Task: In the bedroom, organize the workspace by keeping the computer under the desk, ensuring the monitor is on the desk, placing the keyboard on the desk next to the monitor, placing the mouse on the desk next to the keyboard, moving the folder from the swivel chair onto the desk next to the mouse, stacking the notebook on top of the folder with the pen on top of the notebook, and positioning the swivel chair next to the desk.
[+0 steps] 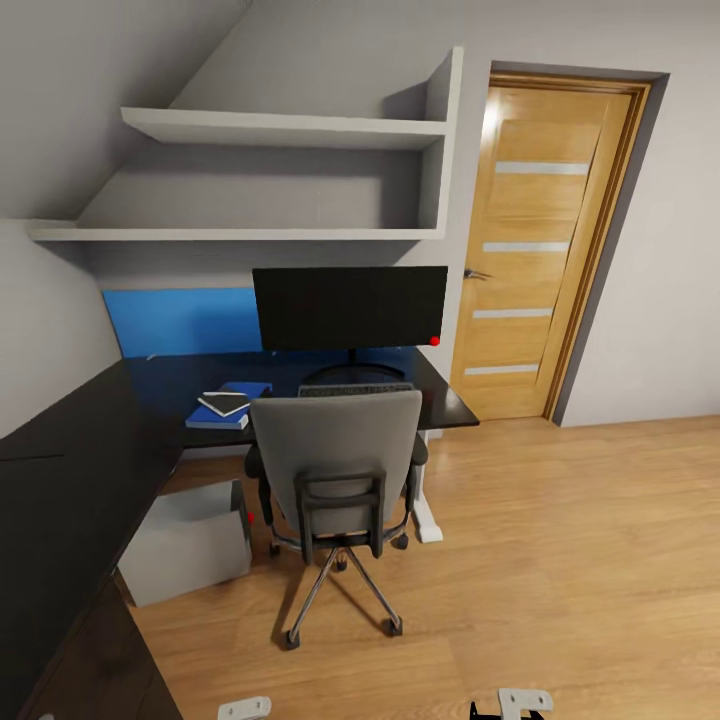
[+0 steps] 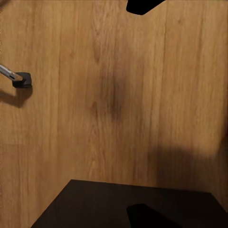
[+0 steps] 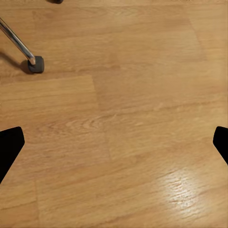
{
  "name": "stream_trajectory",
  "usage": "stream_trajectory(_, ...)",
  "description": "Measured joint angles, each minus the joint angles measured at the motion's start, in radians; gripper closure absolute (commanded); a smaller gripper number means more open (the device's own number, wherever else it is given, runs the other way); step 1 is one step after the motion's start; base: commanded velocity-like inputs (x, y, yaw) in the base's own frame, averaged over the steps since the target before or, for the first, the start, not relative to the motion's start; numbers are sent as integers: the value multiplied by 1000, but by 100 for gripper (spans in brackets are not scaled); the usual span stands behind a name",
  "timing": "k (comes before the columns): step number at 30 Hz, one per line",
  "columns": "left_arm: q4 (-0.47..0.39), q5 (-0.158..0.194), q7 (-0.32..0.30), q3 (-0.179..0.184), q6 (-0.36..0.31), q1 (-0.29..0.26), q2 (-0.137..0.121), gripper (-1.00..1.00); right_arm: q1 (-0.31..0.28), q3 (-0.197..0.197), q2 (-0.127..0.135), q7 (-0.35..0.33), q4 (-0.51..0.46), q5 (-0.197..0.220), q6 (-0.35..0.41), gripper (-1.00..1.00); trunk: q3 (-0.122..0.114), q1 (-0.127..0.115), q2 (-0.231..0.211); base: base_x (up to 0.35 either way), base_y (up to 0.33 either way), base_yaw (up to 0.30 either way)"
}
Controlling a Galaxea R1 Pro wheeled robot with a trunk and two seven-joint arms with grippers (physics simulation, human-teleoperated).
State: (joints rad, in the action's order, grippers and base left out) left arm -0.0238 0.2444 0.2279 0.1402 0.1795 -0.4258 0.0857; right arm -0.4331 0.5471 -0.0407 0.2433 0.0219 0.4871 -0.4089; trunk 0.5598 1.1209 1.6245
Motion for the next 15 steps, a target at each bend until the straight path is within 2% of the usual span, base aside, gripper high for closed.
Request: stream_trajectory(15, 0, 1, 1, -2, -4, 0, -7, -100, 0, 0, 0, 0, 0, 0, 0, -100, 0, 0, 0, 0, 0, 0)
